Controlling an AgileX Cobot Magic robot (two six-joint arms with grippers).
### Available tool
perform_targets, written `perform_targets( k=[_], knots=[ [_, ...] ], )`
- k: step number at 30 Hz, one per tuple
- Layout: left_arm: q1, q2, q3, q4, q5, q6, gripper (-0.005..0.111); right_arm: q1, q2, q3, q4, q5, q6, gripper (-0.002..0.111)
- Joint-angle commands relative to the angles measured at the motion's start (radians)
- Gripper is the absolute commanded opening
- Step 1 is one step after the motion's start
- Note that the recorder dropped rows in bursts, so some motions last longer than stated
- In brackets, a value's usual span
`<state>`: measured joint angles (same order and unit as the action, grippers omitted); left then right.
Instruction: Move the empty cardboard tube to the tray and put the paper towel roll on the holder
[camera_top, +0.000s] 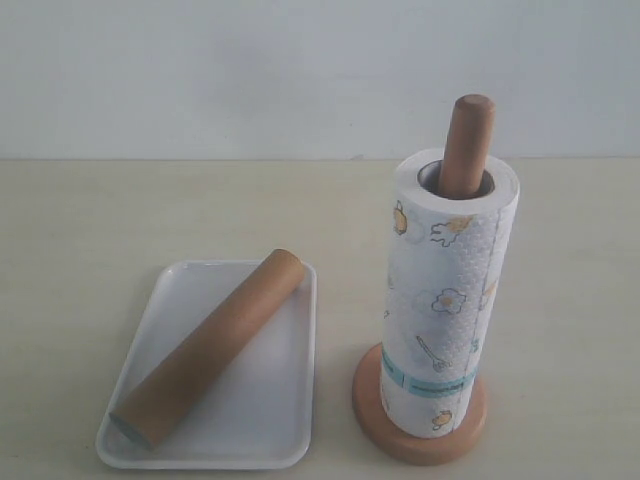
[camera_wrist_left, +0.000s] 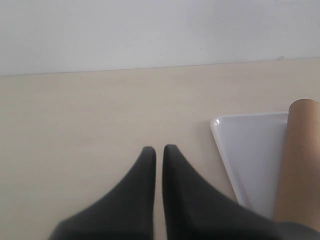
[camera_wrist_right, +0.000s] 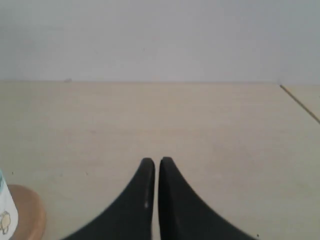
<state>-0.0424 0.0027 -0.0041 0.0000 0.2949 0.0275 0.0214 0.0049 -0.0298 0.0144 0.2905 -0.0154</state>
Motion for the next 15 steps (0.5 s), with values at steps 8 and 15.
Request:
perform_targets(
  k=[8,15],
  knots=[
    [0.002,-0.003,0.004,-0.010,0.000,-0.007,0.005,-0.006,-0.005,0.030,0.003,0.075,0.113,0.003],
    [0.002,-0.003,0.004,-0.010,0.000,-0.007,0.005,-0.006,-0.005,0.030,0.004,0.075,0.170,0.003]
  ],
)
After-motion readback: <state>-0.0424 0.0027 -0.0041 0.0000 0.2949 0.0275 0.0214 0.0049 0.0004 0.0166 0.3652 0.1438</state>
